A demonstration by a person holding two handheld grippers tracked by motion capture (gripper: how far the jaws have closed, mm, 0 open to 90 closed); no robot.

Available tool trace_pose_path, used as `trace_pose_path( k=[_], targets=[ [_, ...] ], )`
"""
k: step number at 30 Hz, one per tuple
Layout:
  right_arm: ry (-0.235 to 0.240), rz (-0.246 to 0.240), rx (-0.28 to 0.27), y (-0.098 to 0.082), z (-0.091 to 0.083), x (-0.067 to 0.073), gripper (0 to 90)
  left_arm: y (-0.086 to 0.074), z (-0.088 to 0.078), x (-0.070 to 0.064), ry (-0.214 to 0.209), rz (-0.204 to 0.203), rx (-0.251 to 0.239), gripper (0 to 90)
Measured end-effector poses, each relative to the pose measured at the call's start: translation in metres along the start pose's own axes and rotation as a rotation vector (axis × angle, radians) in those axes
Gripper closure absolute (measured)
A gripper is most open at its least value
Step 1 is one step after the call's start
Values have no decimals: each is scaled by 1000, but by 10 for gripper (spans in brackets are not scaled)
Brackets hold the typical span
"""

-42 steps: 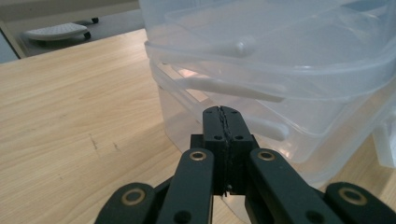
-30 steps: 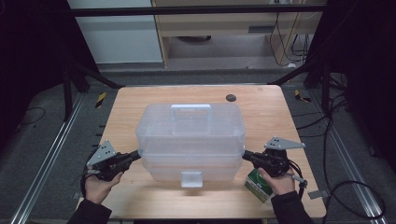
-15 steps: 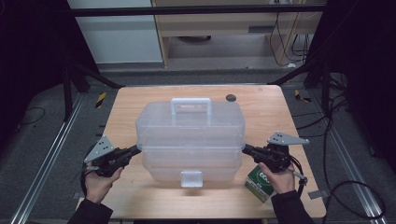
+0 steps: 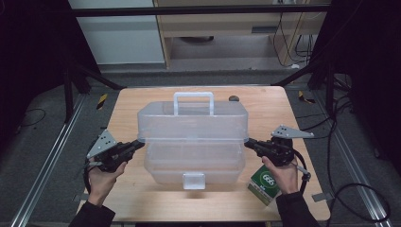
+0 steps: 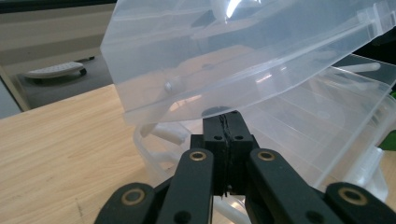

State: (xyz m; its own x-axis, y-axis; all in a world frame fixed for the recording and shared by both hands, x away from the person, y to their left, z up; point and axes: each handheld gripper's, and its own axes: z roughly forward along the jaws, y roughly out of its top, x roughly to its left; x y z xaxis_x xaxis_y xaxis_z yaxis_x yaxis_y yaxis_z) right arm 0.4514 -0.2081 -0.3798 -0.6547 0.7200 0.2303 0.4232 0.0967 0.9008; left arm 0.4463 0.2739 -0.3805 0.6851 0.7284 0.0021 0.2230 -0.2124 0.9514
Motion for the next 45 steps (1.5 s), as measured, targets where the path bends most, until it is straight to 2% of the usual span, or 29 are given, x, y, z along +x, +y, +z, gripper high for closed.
trace_pose_path(
  k=[4, 8, 11, 15, 18, 19, 25, 35, 40, 42, 45],
  targets=[
    [2, 3, 0, 1, -1, 0, 892, -1, 2, 0, 4, -13, -3, 896],
    [1, 0, 0, 1, 0, 0, 896, -1, 2, 0, 1, -16, 0, 891],
    [0, -1, 3, 1, 0, 0, 897, -3, 2, 1, 14, -9, 15, 869],
    [-2, -8, 13, 0, 0, 0, 898, -9, 0, 6, 55, -10, 26, 754],
    [-3, -10, 18, -1, 1, 0, 898, -10, -2, 10, 89, -11, 15, 702],
    [-4, -7, 20, -1, 1, 1, 898, -9, -2, 10, 94, 0, 9, 662],
    [-6, -11, 22, 0, 1, 1, 898, -5, 3, 8, 94, 27, 10, 598],
    [-4, -10, 25, 0, 1, 1, 898, -2, 15, 4, 94, 76, 10, 583],
    [-2, -10, 26, 0, 2, 1, 898, -1, 16, 4, 96, 77, -1, 595],
    [-4, -12, 28, 0, 3, 1, 897, 0, 16, 2, 109, 89, -6, 601],
    [-5, -15, 30, -1, 3, 2, 886, 1, 16, 1, 121, 88, -5, 609]
  ],
)
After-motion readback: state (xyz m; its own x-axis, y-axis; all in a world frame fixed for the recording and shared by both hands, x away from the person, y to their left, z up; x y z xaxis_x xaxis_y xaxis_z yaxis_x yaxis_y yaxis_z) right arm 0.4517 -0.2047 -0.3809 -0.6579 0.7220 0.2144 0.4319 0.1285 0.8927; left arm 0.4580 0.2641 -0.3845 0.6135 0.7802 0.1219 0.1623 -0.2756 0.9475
